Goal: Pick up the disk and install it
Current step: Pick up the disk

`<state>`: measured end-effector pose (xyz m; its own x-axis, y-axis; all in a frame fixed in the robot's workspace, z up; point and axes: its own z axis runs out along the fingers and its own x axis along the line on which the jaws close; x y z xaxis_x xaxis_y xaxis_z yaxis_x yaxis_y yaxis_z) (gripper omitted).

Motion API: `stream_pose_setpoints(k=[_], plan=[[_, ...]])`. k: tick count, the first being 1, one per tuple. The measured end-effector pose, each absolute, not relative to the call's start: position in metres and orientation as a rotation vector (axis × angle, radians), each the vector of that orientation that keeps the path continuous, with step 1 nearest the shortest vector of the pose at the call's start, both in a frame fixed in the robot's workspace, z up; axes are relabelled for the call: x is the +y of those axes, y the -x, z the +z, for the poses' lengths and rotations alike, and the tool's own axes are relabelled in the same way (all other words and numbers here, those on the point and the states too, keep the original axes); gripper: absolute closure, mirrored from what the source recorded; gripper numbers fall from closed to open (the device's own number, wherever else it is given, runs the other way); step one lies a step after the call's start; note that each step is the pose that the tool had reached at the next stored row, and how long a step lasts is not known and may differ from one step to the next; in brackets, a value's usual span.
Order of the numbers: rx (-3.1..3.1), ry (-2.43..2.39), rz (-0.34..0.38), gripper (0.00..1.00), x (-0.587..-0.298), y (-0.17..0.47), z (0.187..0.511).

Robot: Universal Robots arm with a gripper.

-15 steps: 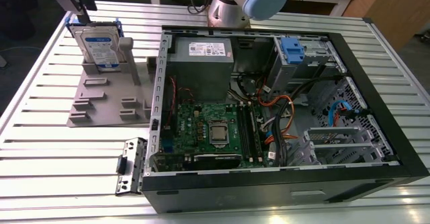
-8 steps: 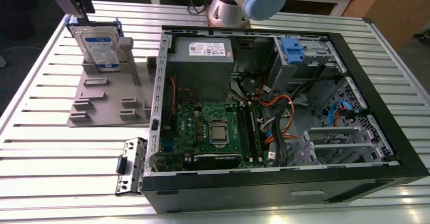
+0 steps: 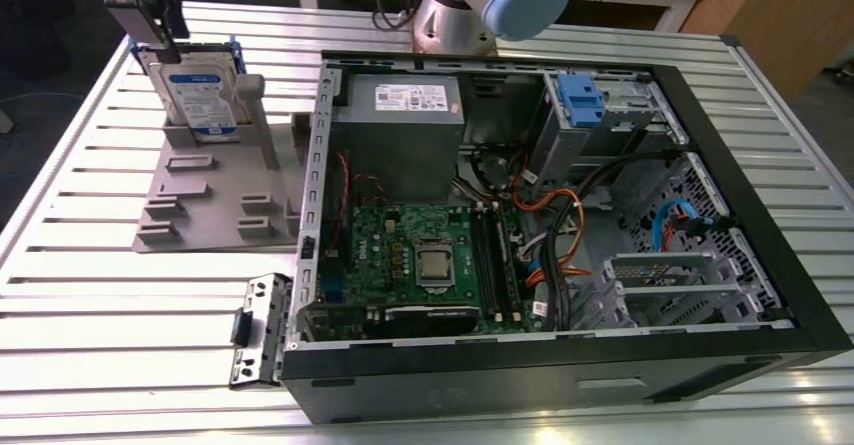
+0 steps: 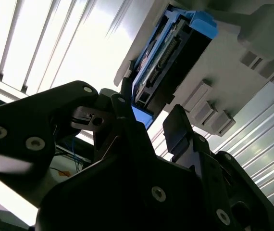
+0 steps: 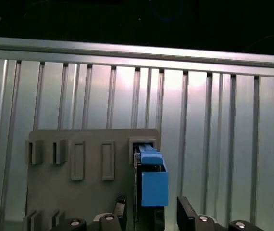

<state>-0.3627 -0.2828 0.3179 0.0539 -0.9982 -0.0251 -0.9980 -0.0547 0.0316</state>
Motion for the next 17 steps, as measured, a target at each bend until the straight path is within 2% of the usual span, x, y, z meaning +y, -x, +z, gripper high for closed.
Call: stream_pose_setpoints(k=[17], plan=[[-2.121,-2.308,-0.063,0.47,-0.285,0.363,0.287]])
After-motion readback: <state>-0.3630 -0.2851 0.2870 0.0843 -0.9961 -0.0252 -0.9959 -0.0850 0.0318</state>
